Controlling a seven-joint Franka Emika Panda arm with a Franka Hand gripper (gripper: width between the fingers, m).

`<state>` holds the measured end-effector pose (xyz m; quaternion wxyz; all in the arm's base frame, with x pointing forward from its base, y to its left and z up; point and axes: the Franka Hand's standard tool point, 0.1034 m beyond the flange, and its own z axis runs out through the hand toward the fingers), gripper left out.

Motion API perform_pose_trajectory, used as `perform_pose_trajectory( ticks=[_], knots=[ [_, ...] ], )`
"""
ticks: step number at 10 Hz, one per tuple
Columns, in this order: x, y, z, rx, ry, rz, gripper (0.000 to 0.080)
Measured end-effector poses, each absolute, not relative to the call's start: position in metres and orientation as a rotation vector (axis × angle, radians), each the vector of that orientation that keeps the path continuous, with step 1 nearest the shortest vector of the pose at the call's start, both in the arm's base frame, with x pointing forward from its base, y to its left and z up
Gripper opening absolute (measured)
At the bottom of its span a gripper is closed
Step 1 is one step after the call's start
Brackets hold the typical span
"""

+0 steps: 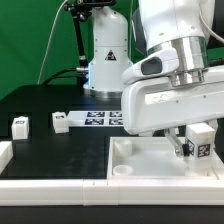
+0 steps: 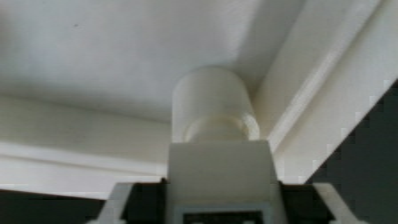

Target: Assemble one leg

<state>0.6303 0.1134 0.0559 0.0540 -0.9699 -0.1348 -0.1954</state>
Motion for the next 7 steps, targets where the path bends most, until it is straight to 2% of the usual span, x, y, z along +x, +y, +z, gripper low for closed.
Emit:
perform_pose_trajectory(
  ticks=[2, 3, 4, 5, 6, 7],
  knots=[
    [0.6303, 0.1133, 0.0559, -2.947, -0.409, -0.594, 0.0296],
    [0.6304, 0.1131, 0.0559, -2.947, -0.409, -0.594, 0.0443],
    [0.6304, 0.1131, 0.0559, -2.947, -0.409, -0.594, 0.0443],
    [0.6304, 0.1130, 0.0559, -2.947, -0.409, -0.594, 0.0571],
    [0.6304, 0.1130, 0.0559, -2.947, -0.409, -0.594, 0.0635],
    [0.6304, 0.1130, 0.0559, -2.947, -0.409, -0.594, 0.0635]
  ],
)
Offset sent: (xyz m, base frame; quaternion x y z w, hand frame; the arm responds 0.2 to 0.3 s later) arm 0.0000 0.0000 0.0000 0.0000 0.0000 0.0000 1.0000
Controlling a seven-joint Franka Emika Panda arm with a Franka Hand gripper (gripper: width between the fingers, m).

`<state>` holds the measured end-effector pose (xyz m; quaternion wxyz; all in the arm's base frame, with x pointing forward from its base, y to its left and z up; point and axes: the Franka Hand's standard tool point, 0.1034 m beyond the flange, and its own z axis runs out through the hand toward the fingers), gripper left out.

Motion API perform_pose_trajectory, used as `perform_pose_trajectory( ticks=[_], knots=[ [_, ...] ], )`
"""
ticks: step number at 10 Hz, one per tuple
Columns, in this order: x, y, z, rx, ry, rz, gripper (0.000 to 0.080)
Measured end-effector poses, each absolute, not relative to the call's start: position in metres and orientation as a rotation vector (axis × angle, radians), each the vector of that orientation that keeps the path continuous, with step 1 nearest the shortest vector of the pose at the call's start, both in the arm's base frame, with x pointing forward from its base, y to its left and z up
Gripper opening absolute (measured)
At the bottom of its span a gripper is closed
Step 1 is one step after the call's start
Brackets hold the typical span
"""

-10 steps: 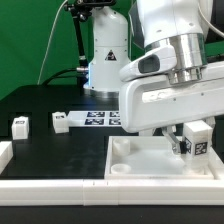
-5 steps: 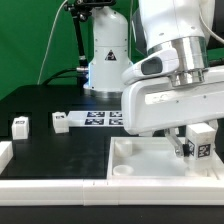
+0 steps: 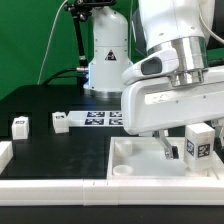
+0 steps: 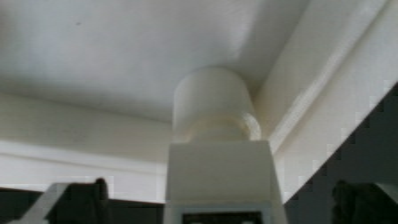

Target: Assemble one leg

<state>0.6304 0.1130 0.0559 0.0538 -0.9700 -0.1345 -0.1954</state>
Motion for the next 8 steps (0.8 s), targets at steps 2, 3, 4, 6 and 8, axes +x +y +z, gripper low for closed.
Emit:
perform_pose_trajectory(
  ticks=[2, 3, 4, 6, 8],
  knots=[
    [0.631, 0.113, 0.056, -2.947, -0.408, -0.593, 0.0649],
    [0.632, 0.112, 0.065, -2.948, -0.412, -0.587, 0.0649],
    [0.634, 0.111, 0.075, -2.946, -0.415, -0.598, 0.0649],
    [0.635, 0.109, 0.084, -2.947, -0.415, -0.581, 0.0649],
    [0.636, 0.112, 0.097, -2.945, -0.419, -0.547, 0.0649]
  ],
)
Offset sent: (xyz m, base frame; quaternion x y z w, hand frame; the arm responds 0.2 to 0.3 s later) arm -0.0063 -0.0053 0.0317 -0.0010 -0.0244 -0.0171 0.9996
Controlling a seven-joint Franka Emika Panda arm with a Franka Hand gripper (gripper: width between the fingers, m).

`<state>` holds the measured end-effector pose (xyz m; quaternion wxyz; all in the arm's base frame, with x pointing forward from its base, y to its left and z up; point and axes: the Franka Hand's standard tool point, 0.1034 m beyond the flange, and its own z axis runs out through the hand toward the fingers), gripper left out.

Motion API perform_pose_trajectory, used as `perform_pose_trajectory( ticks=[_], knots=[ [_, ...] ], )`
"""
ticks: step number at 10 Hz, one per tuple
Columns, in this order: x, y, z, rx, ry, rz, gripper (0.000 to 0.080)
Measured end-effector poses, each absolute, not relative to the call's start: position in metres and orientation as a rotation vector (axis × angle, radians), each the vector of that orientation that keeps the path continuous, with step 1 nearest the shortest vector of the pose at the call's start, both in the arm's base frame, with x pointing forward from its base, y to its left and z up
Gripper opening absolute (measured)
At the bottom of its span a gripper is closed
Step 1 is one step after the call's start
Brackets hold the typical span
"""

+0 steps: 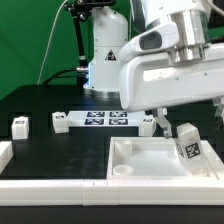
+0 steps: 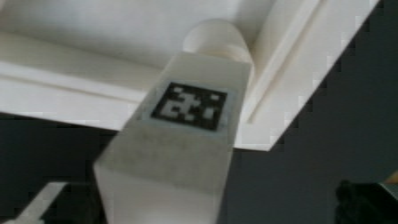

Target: Assemble one leg

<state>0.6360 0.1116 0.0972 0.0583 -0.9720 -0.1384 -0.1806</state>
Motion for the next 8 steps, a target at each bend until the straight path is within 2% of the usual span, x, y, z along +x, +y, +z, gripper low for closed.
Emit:
perform_pose_trajectory(
  ticks=[2, 3, 5, 8],
  knots=[
    [0.635, 0.111, 0.095, -2.946, -0.418, -0.543, 0.0649],
    [0.626, 0.117, 0.091, -2.951, -0.404, -0.378, 0.0649],
    [0.622, 0.125, 0.095, -2.948, -0.410, -0.134, 0.0649],
    [0.626, 0.120, 0.093, -2.946, -0.410, -0.078, 0.0649]
  ],
)
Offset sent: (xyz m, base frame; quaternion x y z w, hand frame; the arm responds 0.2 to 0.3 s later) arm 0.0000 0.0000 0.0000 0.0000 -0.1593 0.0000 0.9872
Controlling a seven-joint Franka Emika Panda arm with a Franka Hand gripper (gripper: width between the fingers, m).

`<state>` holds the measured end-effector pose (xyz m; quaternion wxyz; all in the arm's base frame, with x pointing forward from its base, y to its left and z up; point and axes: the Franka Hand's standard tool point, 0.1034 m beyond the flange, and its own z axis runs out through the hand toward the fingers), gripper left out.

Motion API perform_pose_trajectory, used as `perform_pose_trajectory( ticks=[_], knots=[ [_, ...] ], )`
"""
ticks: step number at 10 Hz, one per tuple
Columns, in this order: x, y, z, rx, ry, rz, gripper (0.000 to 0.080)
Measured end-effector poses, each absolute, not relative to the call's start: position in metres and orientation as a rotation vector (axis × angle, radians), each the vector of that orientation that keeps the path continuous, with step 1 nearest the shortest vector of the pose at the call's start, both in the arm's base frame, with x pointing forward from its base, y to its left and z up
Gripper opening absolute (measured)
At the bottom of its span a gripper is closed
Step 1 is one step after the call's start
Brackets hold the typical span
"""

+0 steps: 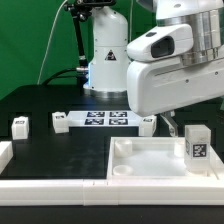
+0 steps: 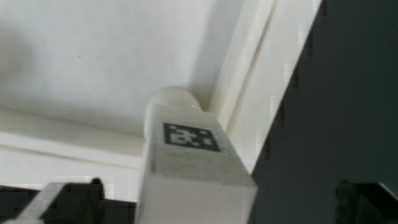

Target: Assemble one leg

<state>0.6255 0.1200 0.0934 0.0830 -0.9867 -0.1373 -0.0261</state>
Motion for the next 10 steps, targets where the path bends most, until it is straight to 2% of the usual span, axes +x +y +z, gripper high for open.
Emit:
perform_pose_trajectory(
  ticks=[4, 10],
  knots=[
    [0.636, 0.120, 0.095, -2.969, -0.159, -0.185, 0.0649],
    [0.634, 0.125, 0.092, -2.974, -0.100, -0.184, 0.0649]
  ],
)
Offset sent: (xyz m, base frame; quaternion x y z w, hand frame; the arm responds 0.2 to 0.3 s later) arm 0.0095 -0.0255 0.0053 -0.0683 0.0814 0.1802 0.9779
